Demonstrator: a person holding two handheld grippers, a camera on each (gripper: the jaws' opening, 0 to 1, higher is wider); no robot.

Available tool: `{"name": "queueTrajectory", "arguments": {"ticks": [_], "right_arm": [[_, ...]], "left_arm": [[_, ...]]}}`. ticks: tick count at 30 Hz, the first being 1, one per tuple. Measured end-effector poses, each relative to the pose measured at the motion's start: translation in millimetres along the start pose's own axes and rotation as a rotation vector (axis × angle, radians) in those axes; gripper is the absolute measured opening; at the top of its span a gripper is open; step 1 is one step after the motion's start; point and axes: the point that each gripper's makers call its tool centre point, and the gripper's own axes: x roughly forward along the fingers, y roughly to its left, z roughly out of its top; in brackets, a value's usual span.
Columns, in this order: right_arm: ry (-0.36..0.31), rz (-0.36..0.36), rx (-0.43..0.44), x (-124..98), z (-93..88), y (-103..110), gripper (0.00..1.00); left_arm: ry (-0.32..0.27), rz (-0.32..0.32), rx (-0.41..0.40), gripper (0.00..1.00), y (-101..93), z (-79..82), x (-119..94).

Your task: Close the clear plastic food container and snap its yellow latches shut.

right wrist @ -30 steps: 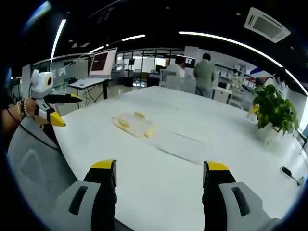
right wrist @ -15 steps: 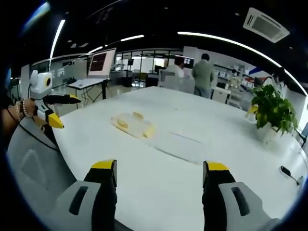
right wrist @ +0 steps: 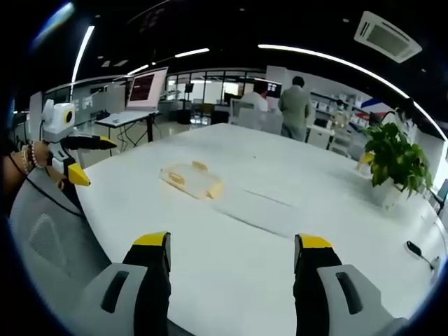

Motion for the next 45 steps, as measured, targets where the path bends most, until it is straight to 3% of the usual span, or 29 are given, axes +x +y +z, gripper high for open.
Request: {"name": "queueTrajectory", "arguments": {"ticks": [45], "right_arm": [[0.032,-0.051,-0.018,-1.5,-8.7,-8.0,0.67]], "left_arm": [[-0.005,-0.034,0.005,0.97,-7.8,-3.4,-1.0]]}}
